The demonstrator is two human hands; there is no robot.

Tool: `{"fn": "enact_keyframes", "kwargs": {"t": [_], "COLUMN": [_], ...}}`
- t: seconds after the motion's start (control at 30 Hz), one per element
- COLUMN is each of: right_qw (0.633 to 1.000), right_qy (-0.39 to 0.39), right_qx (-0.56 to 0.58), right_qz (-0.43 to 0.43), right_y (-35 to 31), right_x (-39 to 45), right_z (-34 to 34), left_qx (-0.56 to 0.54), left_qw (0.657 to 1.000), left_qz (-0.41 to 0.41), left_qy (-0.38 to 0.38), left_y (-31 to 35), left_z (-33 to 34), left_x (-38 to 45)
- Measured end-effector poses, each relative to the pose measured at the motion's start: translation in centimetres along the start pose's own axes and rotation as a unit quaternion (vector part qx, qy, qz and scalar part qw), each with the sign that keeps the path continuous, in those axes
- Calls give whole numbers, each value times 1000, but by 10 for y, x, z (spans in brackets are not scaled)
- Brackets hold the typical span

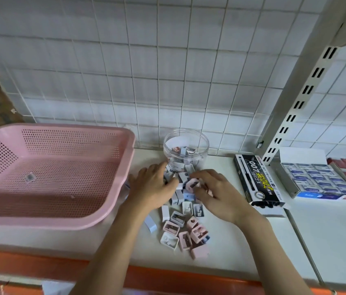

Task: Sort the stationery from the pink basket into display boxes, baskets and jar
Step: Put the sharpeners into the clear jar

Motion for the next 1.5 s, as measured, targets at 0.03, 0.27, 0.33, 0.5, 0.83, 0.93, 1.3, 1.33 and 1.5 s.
{"fn": "enact_keyframes", "kwargs": {"t": [0.03,0.27,0.33,0.5,0.83,0.93,1.3,1.33,1.5], "right_qw": [1000,995,995,997,985,981,973,973,975], "right_qy": [-22,17,31,21,68,79,69,89,169], "right_qx": [-9,-97,-91,-68,-156,-172,-220,-211,-144], "right_qz": [2,-12,-17,3,14,48,31,29,26], "right_y": [-1,2,5,2,9,19,10,10,10], "right_x": [0,-6,-11,-10,-8,-12,-11,-13,-20], "right_z": [6,8,5,6,7,0,0,-4,-22], "left_qx": [-5,-18,4,83,91,68,71,67,19], "left_qw": [1000,990,983,995,987,989,992,991,980], "left_qz": [5,61,77,-4,-15,-20,41,44,67], "left_qy": [-7,123,166,62,129,130,94,106,186], "left_y": [-1,-4,-2,-14,-10,-7,20,20,17], "left_z": [1,-14,-22,6,9,7,8,7,-5], "left_x": [0,-29,-43,-66,-64,-59,-46,-47,-50]}}
Point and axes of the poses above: each hand's wrist, its own x-axis towards the middle knuckle, its own z-axis out of the palm, y = z × x, the point moved 10 cm from there along x, towards the middle knuckle, and after that the axes turned 5 degrees about x, right-handed, at the moved point
